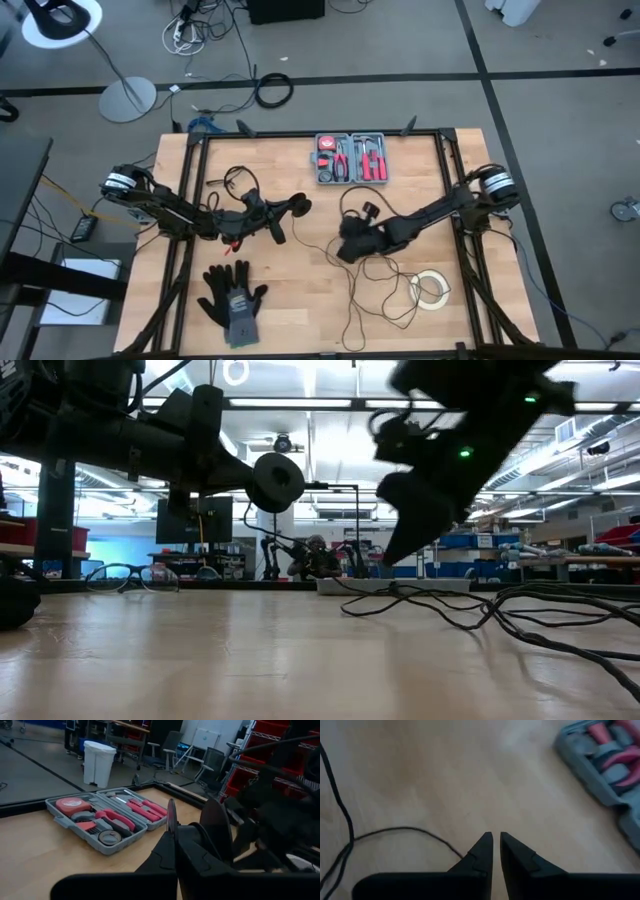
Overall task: Coil cords
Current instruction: Coil the black wire onto the black spool
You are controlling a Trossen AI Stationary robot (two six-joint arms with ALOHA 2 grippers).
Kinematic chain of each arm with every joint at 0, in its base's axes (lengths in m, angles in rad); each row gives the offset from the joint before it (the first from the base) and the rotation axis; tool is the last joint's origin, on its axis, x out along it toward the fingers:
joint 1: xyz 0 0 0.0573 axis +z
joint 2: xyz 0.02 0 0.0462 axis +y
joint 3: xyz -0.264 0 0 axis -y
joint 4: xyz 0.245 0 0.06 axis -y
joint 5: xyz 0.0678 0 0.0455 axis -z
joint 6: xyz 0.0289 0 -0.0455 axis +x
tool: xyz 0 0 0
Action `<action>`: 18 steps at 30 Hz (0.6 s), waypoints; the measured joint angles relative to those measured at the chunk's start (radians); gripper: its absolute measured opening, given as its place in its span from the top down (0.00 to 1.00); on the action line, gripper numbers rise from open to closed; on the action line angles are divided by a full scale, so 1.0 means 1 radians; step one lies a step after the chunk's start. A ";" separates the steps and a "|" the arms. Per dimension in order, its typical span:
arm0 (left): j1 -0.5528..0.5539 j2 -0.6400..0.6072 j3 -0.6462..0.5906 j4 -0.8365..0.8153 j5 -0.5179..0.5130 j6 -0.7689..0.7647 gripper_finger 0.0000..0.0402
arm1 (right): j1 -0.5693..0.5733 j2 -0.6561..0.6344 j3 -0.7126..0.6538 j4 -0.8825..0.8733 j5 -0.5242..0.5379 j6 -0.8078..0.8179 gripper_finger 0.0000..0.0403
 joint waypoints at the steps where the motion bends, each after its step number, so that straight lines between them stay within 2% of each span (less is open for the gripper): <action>1: 0.000 0.000 0.000 0.001 0.000 0.000 1.00 | 0.005 -0.024 -0.038 0.046 0.023 0.009 0.92; 6: 0.000 0.000 0.000 0.001 0.002 0.001 1.00 | -0.001 -0.111 -0.259 0.411 0.130 0.010 0.93; 9: 0.000 0.000 0.000 0.000 0.003 0.001 1.00 | -0.042 -0.106 -0.377 0.746 0.116 -0.018 0.94; 11: 0.000 0.000 0.000 0.000 0.003 0.003 1.00 | -0.072 -0.075 -0.422 0.976 0.029 -0.053 0.94; 13: 0.000 0.000 0.000 0.002 0.003 0.013 1.00 | -0.099 -0.039 -0.439 1.129 -0.103 -0.097 0.93; 16: 0.000 0.000 0.000 0.000 0.003 0.024 1.00 | -0.123 0.000 -0.417 1.211 -0.271 -0.141 0.91; 18: 0.000 0.000 0.000 0.002 0.002 0.024 1.00 | -0.125 0.017 -0.380 1.203 -0.332 -0.148 0.89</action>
